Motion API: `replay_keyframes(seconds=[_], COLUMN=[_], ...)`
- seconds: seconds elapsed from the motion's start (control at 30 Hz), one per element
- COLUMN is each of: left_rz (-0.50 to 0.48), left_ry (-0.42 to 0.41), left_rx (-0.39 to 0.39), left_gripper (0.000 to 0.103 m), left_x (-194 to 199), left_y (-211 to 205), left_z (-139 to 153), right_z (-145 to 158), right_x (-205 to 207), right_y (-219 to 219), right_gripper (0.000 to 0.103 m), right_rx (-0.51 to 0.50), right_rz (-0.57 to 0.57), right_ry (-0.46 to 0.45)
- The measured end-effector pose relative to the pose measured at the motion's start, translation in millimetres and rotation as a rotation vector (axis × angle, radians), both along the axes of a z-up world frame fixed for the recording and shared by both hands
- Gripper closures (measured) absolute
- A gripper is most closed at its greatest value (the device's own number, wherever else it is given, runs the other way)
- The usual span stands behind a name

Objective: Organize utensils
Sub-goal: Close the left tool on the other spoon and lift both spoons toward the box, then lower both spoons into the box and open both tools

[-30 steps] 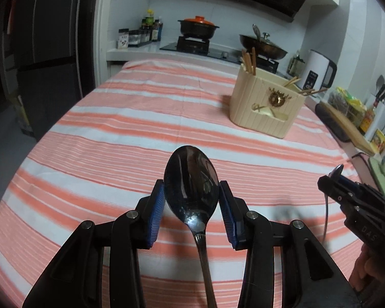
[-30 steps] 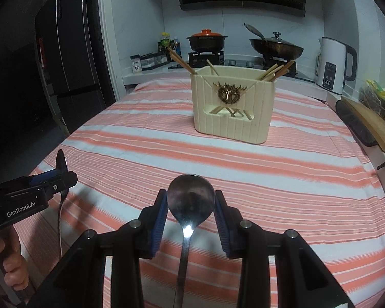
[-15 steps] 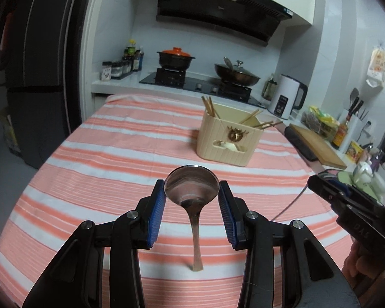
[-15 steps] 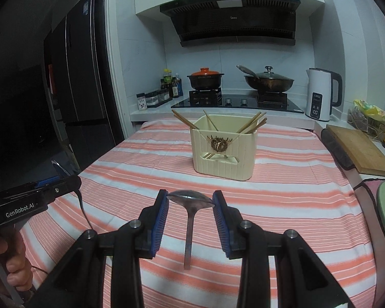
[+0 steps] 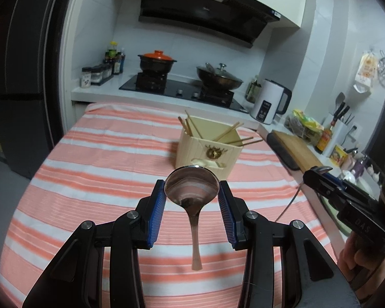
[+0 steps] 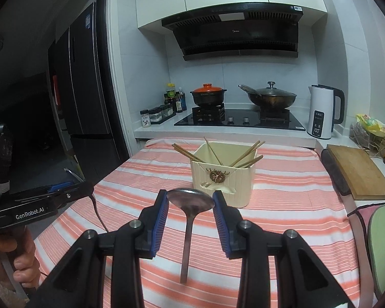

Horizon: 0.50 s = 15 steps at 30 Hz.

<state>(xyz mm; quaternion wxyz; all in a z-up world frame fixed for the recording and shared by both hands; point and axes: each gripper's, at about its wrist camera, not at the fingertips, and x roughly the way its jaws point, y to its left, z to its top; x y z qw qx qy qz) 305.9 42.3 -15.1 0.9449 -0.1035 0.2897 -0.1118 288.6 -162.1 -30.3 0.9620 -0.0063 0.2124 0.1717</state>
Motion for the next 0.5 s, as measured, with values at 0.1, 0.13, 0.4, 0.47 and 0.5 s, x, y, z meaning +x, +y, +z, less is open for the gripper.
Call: replay_keyframes(seconds=[0.1, 0.13, 0.4, 0.47, 0.5], left_rz=[-0.028, -0.037, -0.077, -0.068, -0.062], left_ry=[0.015, 0.015, -0.053, -0.087, -0.101], left_rx=[-0.006, -0.011, -0.017, -0.004, -0.002], left_gripper=[0.062, 0.062, 0.062, 0.062, 0.062], left_x=[15, 20, 85, 107, 119], left_y=[-4, -5, -17, -23, -26], left_z=[6, 10, 73, 90, 97], right_z=[7, 9, 43, 56, 63], right_x=[14, 20, 88, 107, 117], right_y=[-4, -5, -10, -9, -9], right_gripper=[0.067, 0.067, 0.068, 0.068, 0.068], right_rx=[0.013, 0.018, 0.029, 0.021, 0.018], right_rz=[0.011, 0.013, 0.007, -0.004, -0.011], right_ry=[0.019, 0.026, 0.040, 0.018, 0.004])
